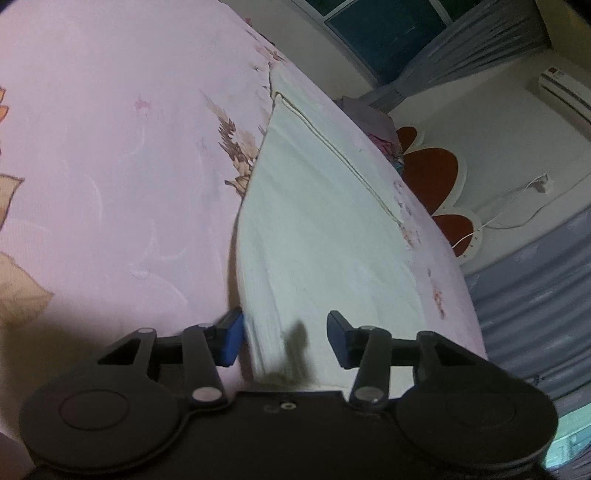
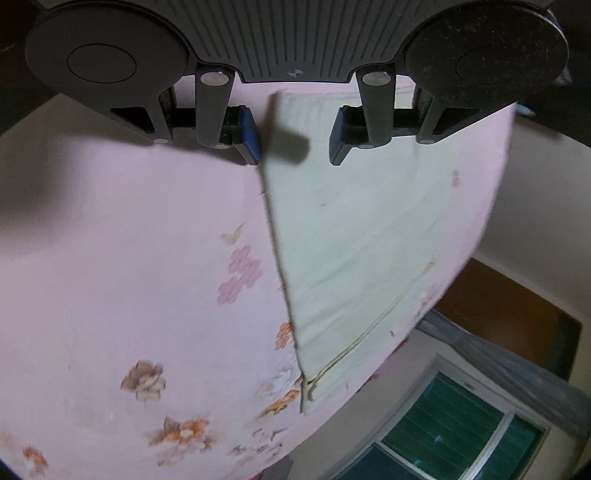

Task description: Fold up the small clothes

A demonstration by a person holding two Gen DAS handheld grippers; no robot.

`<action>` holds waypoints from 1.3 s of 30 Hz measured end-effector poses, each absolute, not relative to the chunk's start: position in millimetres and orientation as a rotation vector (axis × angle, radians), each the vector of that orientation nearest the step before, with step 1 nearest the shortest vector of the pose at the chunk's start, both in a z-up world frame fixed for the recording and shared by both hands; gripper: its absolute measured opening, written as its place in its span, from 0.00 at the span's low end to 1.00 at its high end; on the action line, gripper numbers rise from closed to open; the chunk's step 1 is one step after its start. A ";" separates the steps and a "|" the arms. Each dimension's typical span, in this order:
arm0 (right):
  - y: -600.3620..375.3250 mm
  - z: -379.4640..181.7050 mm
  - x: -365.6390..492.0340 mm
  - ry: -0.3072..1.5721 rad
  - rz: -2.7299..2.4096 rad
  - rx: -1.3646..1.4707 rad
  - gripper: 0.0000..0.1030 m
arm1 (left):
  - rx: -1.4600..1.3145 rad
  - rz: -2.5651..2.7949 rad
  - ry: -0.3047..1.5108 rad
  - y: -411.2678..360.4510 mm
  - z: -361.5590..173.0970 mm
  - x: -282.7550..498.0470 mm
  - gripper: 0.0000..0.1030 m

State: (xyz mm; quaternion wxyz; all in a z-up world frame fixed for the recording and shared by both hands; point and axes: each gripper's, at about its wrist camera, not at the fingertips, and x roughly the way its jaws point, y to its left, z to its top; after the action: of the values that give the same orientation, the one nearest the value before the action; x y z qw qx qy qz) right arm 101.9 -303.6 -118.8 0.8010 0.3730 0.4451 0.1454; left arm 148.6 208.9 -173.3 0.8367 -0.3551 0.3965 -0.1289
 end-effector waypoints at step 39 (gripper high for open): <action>-331.3 -136.5 142.1 0.883 0.296 0.974 0.39 | -0.796 -0.269 0.854 201.9 -192.0 159.9 0.17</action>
State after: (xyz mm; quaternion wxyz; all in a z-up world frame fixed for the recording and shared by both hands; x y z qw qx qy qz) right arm 142.1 -331.3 -136.5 0.7814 0.4510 0.4089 0.1370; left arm 159.9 201.9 -192.0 0.8257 -0.3748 0.4021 -0.1268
